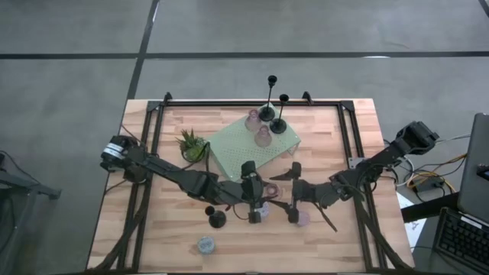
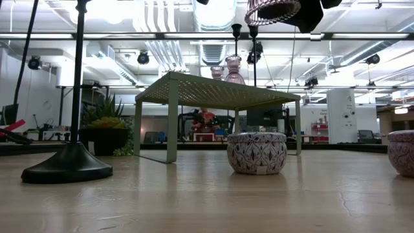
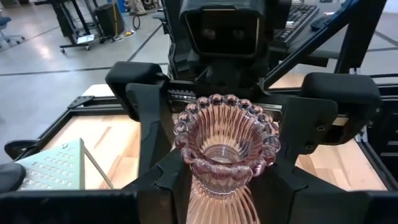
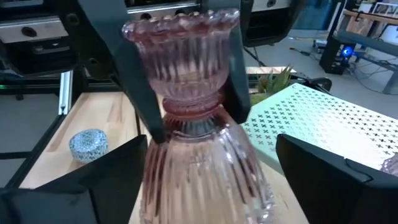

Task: Pick & Place candle stick holders
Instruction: Put the pink glass candle holder on the shelf aligned with the other pink glass candle holder

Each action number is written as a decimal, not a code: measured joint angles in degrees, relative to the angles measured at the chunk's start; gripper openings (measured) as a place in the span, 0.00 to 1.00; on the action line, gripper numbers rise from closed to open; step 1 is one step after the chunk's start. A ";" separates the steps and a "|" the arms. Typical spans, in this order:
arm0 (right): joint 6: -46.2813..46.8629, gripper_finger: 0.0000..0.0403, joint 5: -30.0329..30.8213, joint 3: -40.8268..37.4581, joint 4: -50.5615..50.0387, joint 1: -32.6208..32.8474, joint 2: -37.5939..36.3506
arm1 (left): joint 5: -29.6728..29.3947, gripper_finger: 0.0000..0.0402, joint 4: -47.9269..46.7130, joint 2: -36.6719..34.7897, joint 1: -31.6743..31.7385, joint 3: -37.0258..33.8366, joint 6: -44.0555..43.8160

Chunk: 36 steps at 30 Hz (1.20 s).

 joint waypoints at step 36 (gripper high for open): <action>-1.79 0.42 -0.02 0.07 0.28 -0.11 -0.02 | 2.04 0.43 1.09 0.00 0.07 -0.04 0.65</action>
